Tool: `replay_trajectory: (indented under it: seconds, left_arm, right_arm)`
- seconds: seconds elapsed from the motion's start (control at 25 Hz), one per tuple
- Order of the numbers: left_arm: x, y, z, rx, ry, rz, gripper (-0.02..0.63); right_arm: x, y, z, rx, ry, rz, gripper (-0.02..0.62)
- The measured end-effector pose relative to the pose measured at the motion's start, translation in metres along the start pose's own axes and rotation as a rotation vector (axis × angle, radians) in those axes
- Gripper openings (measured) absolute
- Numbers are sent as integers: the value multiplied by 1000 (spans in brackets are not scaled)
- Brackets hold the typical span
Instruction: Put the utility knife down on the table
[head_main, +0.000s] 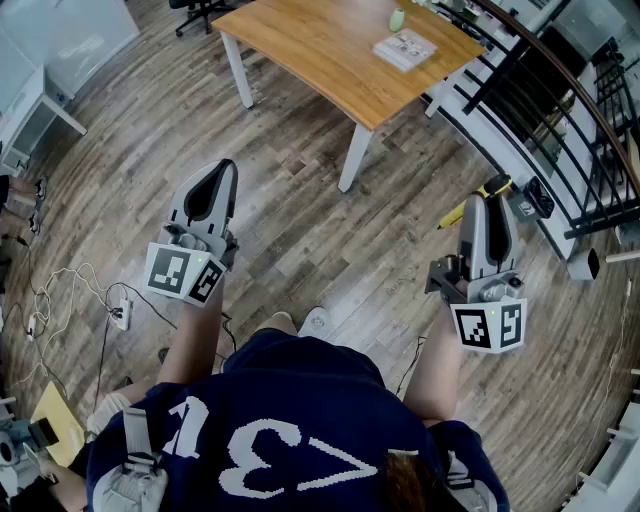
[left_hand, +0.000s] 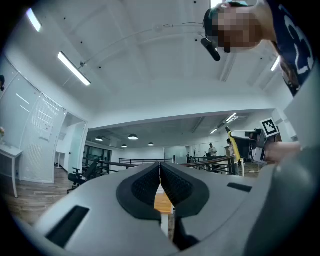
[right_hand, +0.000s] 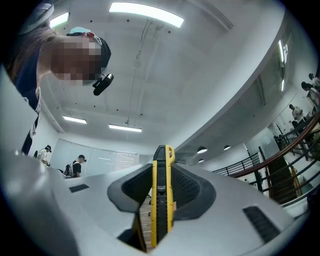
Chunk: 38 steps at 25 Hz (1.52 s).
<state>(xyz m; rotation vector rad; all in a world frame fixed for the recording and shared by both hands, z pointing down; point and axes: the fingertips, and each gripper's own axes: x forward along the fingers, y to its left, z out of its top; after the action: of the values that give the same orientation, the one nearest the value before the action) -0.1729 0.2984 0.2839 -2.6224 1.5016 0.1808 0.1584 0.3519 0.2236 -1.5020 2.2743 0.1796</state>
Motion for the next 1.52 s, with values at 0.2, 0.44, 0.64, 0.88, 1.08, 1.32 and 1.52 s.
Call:
replay_trajectory:
  seconds: [0.2,0.44,0.64,0.88,1.08,1.32,1.52]
  left_arm:
    - [-1,-6,1,-3,-3,-6,17]
    - [1,-2,2,5,-3,0,17]
    - [22,8,-5,-4,-2,-4,17]
    - [79,25,-12,8,-12,-46,18]
    - [143,59,-14,3,-28,-77,17]
    - [222,100,-8,3,-56,-135,17]
    - [266,133,-12,-7,-66,-173,18]
  right_arm:
    - [2,3,-1,-7,8,13,121]
    - [14,4,-2,41,-4,30,121]
    - [36,-2,-12,34,8,42,121]
    - [77,-23,-28,6,15,24,121]
    - [135,-41,-46,10,9,10,121]
    - [211,-55,-66,-13,-8,-9,121]
    - [256,-60,-84,-59,2,-38,121]
